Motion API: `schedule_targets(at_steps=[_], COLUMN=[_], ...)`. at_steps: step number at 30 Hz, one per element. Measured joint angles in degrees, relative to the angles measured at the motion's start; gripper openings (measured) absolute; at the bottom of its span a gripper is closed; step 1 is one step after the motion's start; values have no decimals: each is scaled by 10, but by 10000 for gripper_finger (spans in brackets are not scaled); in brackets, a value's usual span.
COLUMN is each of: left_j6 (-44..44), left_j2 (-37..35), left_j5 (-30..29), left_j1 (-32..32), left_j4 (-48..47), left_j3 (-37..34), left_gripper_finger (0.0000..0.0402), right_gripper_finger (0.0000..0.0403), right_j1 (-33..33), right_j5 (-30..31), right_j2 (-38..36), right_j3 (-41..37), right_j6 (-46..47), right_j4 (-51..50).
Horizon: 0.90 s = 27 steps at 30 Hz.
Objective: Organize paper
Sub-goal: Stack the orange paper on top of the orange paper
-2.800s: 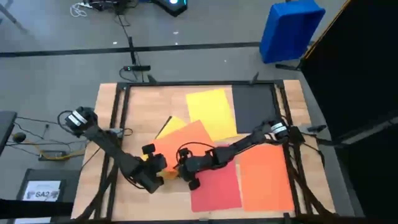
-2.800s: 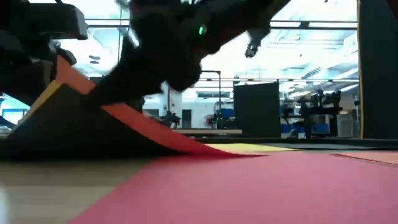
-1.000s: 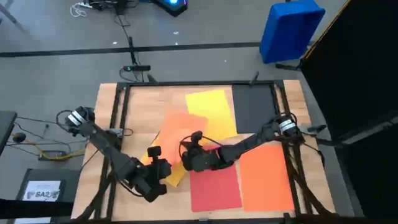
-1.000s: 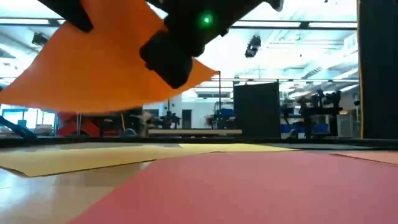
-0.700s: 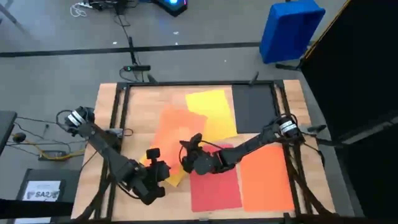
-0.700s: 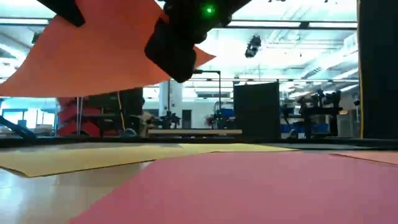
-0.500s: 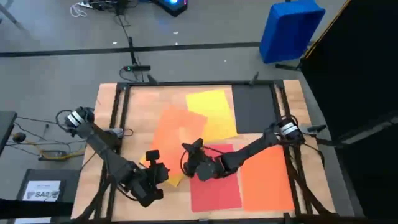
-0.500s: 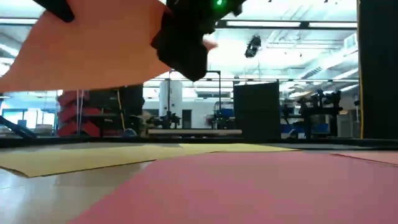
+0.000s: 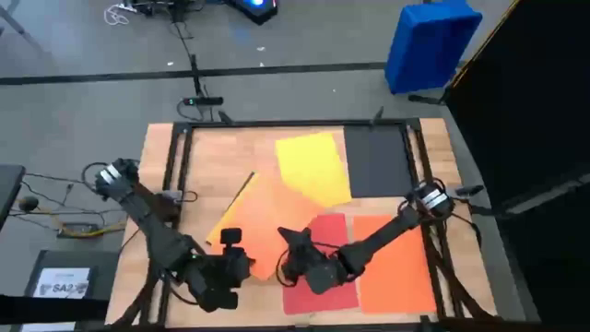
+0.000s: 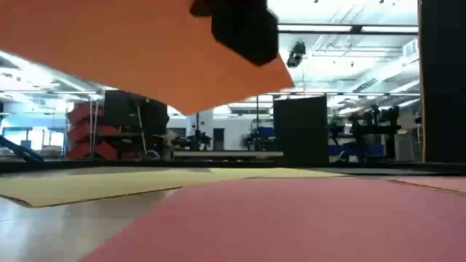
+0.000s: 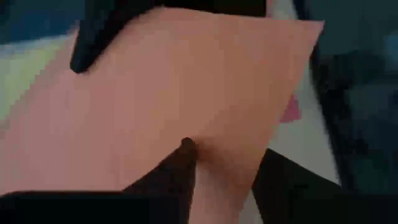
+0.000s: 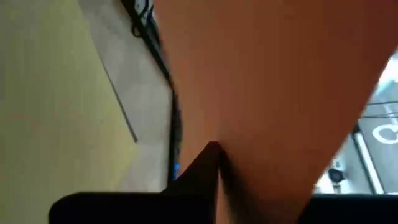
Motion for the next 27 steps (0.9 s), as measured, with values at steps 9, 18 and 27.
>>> schedule_targets(at_steps=[9, 18, 27], left_j6=[-1, -103, -365], left_j2=[0, -29, -179], left_j5=[15, -208, -364], left_j1=[-22, -94, -195], left_j4=[-3, -181, -77], left_j3=[48, 51, -268], left_gripper_finger=[177, 178, 177], right_gripper_finger=[0, 0, 0], right_j1=[8, 16, 31], right_j5=[4, 3, 3], right_j2=[0, 0, -7], right_j3=[0, 0, 0], right_j6=[-4, -20, -19], right_j4=[8, 8, 24])
